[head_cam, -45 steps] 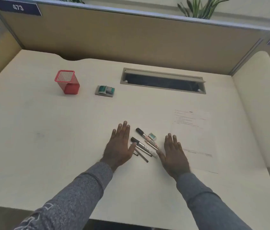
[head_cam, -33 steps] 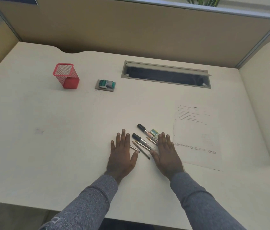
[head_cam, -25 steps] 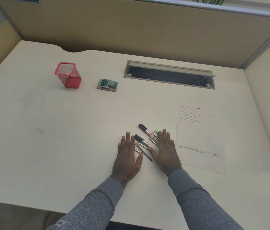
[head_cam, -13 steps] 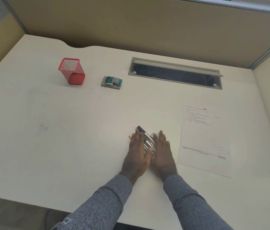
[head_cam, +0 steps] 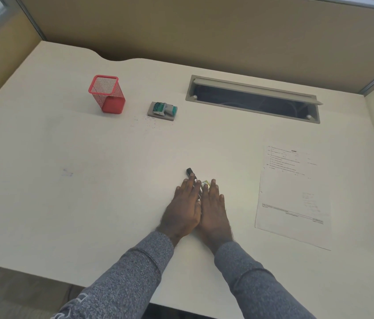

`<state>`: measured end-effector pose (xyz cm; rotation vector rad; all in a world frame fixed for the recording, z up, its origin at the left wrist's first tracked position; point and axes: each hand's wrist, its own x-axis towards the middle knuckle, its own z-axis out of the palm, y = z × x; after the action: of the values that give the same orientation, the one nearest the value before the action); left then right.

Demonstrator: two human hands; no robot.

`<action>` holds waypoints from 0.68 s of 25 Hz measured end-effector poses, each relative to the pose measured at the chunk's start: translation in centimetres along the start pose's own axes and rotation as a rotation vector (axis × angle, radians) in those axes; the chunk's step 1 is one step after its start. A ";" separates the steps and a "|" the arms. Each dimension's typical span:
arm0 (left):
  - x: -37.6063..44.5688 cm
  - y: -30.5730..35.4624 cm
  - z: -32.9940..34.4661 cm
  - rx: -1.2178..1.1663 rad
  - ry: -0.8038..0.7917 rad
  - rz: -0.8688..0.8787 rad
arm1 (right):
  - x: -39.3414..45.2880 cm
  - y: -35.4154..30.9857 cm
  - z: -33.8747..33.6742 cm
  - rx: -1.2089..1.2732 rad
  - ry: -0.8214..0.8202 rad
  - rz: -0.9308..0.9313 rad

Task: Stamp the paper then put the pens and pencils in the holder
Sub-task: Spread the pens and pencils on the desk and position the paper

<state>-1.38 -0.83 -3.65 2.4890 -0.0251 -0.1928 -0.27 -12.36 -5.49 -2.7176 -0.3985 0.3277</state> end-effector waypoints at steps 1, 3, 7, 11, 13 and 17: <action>0.0 -0.3 -0.2 0.010 0.000 0.002 | 0.1 -0.5 0.0 -0.003 -0.002 -0.010; -0.2 -1.1 -0.8 0.032 0.001 -0.003 | 0.3 -1.7 0.4 -0.020 0.002 -0.030; -0.5 -3.0 -2.1 0.079 -0.014 -0.025 | 0.6 -3.8 1.9 -0.052 0.064 -0.048; -0.6 -5.2 -3.8 0.113 -0.033 -0.038 | 1.4 -6.3 3.1 -0.045 0.122 -0.055; -0.8 -6.4 -4.8 0.123 -0.040 -0.043 | 1.9 -7.6 3.7 -0.046 0.107 -0.068; -1.4 -8.9 -7.3 0.102 -0.028 -0.052 | 3.1 -11.0 4.7 -0.026 0.117 -0.097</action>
<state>-1.91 10.73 -3.02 2.5900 0.0189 -0.2544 -1.22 -0.10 -5.92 -2.7149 -0.5026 0.1376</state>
